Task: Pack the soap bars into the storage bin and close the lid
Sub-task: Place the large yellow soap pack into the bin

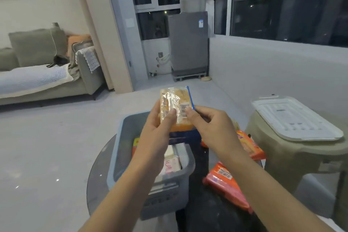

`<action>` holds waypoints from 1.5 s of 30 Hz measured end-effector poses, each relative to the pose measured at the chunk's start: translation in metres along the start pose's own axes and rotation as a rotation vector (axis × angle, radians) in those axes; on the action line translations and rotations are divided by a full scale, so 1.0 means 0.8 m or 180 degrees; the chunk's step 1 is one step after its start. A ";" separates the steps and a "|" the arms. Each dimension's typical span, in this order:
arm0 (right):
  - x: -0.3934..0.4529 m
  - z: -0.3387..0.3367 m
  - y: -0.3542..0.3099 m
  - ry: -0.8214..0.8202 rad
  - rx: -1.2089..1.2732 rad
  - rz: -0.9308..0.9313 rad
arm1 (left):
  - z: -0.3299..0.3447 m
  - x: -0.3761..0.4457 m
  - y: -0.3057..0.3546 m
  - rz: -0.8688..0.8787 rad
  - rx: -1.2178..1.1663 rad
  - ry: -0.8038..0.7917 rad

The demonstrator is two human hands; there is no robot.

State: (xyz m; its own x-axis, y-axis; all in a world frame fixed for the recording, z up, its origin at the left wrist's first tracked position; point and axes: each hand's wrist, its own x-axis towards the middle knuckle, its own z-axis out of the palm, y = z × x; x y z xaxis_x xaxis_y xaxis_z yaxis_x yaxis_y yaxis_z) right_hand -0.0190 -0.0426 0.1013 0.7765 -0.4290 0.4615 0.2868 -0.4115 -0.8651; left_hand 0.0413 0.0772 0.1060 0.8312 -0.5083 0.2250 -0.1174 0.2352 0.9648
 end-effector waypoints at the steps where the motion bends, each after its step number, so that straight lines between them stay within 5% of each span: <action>1: 0.005 0.010 0.001 -0.0090 0.0079 0.0076 | -0.011 0.003 0.002 -0.0020 0.0044 0.0061; 18: 0.096 0.128 0.060 -0.1328 -0.0086 0.2116 | -0.106 0.064 -0.050 -0.1568 0.0199 0.0728; 28: 0.113 0.153 0.097 -0.1596 -0.0020 0.2661 | -0.106 0.075 -0.060 -0.1619 0.0955 0.0924; 37: 0.115 0.154 0.101 -0.1631 -0.0031 0.2551 | -0.106 0.082 -0.066 -0.1697 0.1079 0.1065; 45: 0.112 0.152 0.102 -0.1758 0.0150 0.2257 | -0.117 0.061 -0.058 -0.0885 0.2424 0.0836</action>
State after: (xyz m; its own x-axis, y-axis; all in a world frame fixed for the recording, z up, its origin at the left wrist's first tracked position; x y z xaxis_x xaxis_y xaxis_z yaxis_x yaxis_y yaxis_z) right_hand 0.1423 -0.0166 0.0482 0.9354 -0.1171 -0.3335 -0.3491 -0.1585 -0.9236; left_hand 0.1381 0.1189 0.0596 0.9720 -0.2344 0.0183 -0.1456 -0.5389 0.8297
